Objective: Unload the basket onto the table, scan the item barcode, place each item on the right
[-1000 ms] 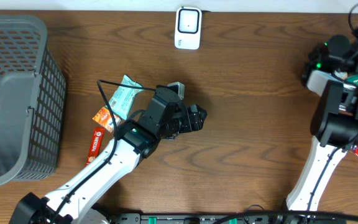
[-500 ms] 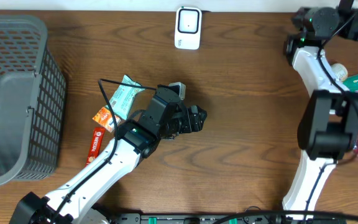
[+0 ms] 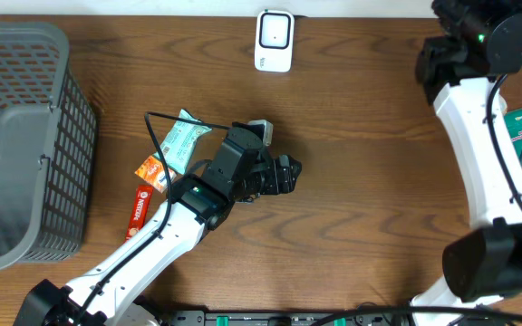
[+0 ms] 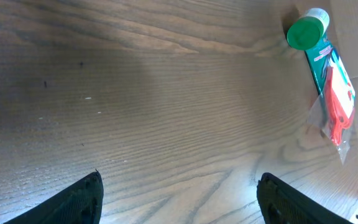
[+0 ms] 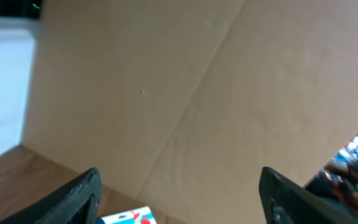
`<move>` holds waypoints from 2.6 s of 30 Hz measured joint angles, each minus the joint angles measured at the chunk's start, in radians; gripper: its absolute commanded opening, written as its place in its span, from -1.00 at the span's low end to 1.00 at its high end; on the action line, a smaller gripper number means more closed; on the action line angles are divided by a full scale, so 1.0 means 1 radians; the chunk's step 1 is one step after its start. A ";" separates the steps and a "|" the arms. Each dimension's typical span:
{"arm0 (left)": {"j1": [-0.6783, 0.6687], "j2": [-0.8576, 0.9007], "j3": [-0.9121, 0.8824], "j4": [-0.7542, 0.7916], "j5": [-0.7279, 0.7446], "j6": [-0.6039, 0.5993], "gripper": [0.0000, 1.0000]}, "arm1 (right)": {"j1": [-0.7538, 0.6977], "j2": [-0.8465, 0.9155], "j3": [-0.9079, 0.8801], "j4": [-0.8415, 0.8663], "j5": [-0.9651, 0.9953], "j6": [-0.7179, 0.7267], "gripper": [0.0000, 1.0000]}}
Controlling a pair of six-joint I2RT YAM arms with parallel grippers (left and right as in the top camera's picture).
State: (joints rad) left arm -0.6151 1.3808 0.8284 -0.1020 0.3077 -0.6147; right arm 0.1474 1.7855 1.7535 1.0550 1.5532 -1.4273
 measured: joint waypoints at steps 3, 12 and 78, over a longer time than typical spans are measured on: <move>0.000 0.000 0.000 0.000 0.000 0.014 0.58 | 0.059 -0.031 0.000 -0.029 -0.040 0.000 0.66; 0.000 0.000 0.000 0.000 0.000 0.018 0.57 | 0.158 -0.144 0.002 -0.384 -0.148 0.104 0.77; 0.428 0.009 -0.001 -0.206 -0.223 0.850 0.58 | -0.183 -0.015 -0.597 -1.711 -2.059 1.401 0.93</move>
State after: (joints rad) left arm -0.1867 1.3895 0.8272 -0.3077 0.0845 0.2352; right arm -0.0360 1.7702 1.1561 -0.6559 -0.5056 -0.0265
